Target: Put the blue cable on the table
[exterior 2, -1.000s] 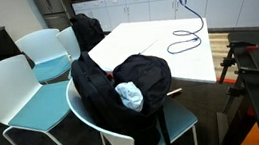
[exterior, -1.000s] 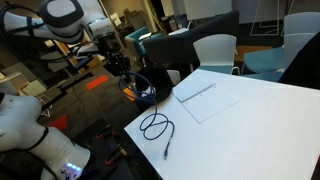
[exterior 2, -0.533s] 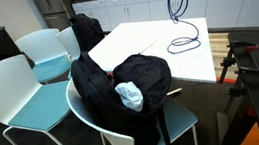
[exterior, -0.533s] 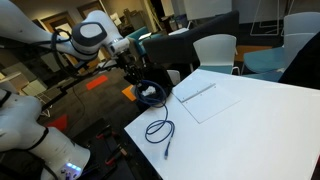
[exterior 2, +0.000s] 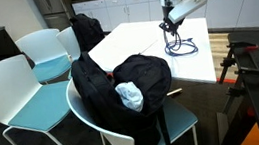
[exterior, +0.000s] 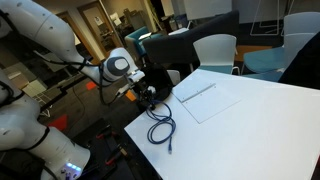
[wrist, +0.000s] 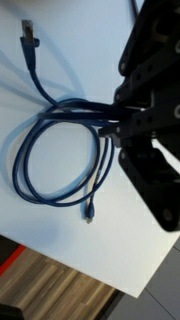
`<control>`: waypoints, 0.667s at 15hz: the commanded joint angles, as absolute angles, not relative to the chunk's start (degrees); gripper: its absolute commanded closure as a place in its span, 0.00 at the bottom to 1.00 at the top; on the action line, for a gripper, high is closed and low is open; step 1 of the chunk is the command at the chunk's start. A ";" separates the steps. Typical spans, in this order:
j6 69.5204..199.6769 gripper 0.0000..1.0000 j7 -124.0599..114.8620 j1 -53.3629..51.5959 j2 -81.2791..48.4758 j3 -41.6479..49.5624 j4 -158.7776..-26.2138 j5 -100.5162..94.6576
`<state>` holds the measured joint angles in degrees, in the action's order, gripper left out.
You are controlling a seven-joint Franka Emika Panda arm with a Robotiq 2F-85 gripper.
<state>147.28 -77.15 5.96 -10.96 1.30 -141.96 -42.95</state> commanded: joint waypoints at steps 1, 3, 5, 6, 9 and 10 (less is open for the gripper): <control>150.67 0.54 -78.93 3.22 -12.28 5.43 -142.64 -43.91; 150.17 0.39 -77.01 2.43 -10.98 6.30 -143.27 -42.30; 147.91 0.24 -74.93 1.68 -7.33 6.13 -144.45 -41.16; 146.57 0.17 -73.71 1.31 -5.38 5.95 -145.00 -40.87; 141.56 0.00 -69.86 0.64 2.23 4.72 -147.08 -39.28; 139.79 0.00 -67.47 0.48 5.69 3.98 -148.16 -38.72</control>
